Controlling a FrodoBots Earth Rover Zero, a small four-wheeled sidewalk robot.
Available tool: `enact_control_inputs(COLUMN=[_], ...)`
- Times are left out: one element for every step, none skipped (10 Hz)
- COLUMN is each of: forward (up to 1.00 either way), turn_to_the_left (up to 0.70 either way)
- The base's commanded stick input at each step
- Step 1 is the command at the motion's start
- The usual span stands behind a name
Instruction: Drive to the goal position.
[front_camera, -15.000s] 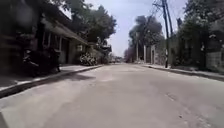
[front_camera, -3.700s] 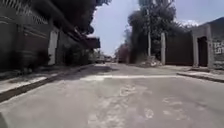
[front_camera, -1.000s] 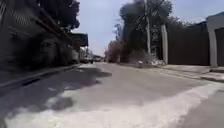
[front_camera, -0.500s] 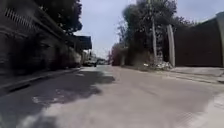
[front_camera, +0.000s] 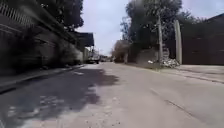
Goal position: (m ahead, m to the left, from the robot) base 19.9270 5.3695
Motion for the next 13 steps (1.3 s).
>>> enact_control_inputs(forward=[1.0, 1.0, 1.0, 1.0, 1.0, 1.0, 1.0, 1.0, 1.0, 1.0, 1.0, 1.0, 1.0], turn_to_the_left=[0.0, 0.0, 0.0, 0.0, 0.0, 0.0, 0.0, 0.0, 0.0, 0.0, 0.0, 0.0, 0.0])
